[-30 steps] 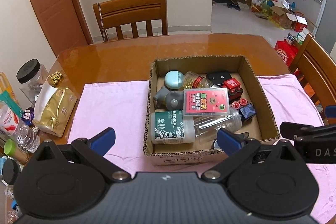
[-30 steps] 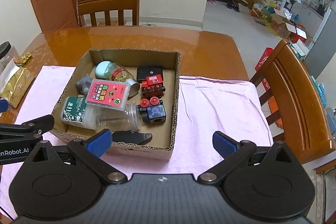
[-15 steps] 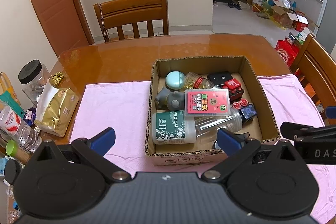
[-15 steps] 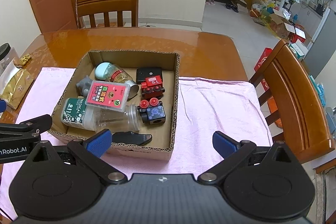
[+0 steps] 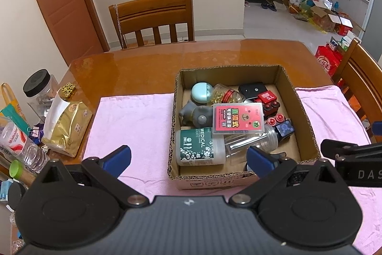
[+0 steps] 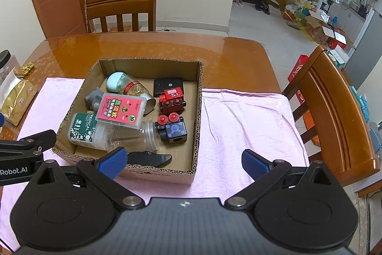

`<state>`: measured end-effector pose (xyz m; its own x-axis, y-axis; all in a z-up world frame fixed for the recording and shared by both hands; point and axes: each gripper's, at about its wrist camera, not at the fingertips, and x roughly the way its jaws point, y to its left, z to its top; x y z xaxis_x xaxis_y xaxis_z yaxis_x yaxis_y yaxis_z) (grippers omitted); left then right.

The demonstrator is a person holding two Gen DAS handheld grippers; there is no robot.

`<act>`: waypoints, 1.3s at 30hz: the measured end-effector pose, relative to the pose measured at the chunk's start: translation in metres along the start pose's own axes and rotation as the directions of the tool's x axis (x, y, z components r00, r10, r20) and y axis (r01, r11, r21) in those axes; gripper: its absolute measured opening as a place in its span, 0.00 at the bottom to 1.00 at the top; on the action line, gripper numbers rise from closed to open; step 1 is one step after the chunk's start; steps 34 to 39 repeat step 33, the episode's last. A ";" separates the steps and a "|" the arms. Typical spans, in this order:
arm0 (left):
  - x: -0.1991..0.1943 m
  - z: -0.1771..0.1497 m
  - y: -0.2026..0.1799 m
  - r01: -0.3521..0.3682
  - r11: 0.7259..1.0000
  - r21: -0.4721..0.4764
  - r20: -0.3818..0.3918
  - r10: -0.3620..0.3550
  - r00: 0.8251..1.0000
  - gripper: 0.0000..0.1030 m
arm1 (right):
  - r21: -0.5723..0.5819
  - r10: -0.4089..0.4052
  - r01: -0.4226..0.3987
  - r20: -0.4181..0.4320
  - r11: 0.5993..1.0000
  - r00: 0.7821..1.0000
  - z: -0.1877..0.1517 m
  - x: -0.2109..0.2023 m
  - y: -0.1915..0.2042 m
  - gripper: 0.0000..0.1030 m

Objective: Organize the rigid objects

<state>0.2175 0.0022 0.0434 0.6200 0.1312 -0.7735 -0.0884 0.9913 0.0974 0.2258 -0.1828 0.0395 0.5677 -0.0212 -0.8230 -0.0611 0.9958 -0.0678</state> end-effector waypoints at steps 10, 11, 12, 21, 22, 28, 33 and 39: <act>0.002 0.000 0.000 -0.008 1.000 0.005 -0.009 0.008 1.000 0.99 | 0.001 -0.004 0.004 -0.003 1.000 1.000 0.001 0.001 0.000 1.00; 0.002 0.000 0.000 -0.008 1.000 0.005 -0.009 0.008 1.000 0.99 | 0.000 -0.004 0.004 -0.004 1.000 1.000 0.001 0.001 0.000 1.00; 0.002 0.000 0.000 -0.007 1.000 0.005 -0.010 0.007 1.000 0.99 | 0.000 -0.005 0.005 -0.004 1.000 1.000 0.001 0.001 0.000 1.00; 0.002 0.000 -0.001 -0.009 1.000 0.007 -0.010 0.009 1.000 0.99 | 0.001 -0.003 0.003 -0.005 1.000 1.000 0.001 0.000 0.001 1.00; 0.002 0.000 -0.001 -0.008 1.000 0.006 -0.010 0.008 1.000 0.99 | 0.000 -0.003 0.003 -0.004 1.000 1.000 0.001 0.000 0.001 1.00; 0.001 0.000 -0.001 -0.007 1.000 0.007 -0.006 0.007 1.000 0.99 | 0.001 -0.004 0.004 -0.003 1.000 1.000 0.001 0.000 0.001 1.00; 0.000 0.000 -0.002 -0.004 1.000 0.009 -0.006 0.004 1.000 0.99 | 0.001 -0.005 0.005 -0.001 1.000 1.000 0.002 0.000 0.001 1.00; 0.000 0.000 -0.002 -0.004 1.000 0.009 -0.006 0.004 1.000 0.99 | 0.001 -0.005 0.005 -0.001 1.000 1.000 0.002 0.000 0.001 1.00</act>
